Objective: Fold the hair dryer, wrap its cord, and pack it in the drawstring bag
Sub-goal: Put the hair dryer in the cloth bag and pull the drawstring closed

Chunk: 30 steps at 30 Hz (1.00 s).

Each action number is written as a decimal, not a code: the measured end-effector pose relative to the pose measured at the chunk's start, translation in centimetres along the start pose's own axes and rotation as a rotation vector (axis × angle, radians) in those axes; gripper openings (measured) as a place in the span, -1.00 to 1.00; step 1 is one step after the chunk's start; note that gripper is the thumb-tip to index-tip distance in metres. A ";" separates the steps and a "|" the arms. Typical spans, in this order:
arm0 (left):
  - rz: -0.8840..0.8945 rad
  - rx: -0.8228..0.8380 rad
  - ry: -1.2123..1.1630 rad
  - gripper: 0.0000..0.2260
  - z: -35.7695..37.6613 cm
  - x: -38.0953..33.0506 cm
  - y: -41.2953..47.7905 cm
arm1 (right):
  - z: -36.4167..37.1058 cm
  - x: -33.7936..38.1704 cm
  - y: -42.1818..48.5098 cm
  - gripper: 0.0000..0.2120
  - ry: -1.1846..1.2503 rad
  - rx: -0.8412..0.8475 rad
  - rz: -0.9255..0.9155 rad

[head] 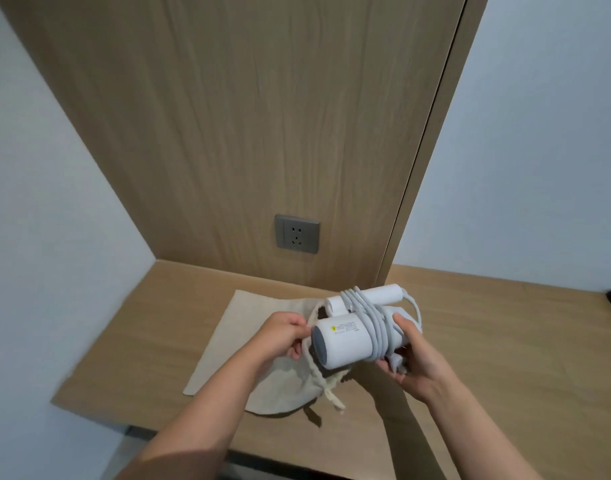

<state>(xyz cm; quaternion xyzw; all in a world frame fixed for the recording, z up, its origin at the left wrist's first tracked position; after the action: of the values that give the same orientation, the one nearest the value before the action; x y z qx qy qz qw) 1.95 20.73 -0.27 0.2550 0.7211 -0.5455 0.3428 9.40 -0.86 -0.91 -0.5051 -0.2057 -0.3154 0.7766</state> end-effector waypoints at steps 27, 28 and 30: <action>0.453 -0.442 0.437 -0.89 3.8 -2.6 -1.8 | 2.2 -1.2 0.9 -0.65 -0.204 -0.090 -0.298; 0.422 -0.439 0.404 -0.88 3.8 -2.4 -1.6 | 2.5 -1.2 0.8 -0.63 -0.229 -0.078 -0.288; 0.372 -0.421 0.341 -0.85 3.8 -2.2 -1.2 | 3.0 -1.2 0.9 -0.66 -0.309 -0.046 -0.254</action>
<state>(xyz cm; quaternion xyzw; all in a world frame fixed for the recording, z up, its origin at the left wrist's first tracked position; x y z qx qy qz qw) 3.27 16.76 1.58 0.3934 0.8061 -0.2620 0.3561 9.12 2.47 -1.05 -0.5349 -0.3773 -0.3345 0.6780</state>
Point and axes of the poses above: each hand's wrist, its own y-axis towards the middle knuckle, its own z-axis out of the palm, x = y × z, the point moved 3 cm from there along y, towards the middle knuckle, and after that the axes turned 8 degrees about -z, right-handed, at the moved point
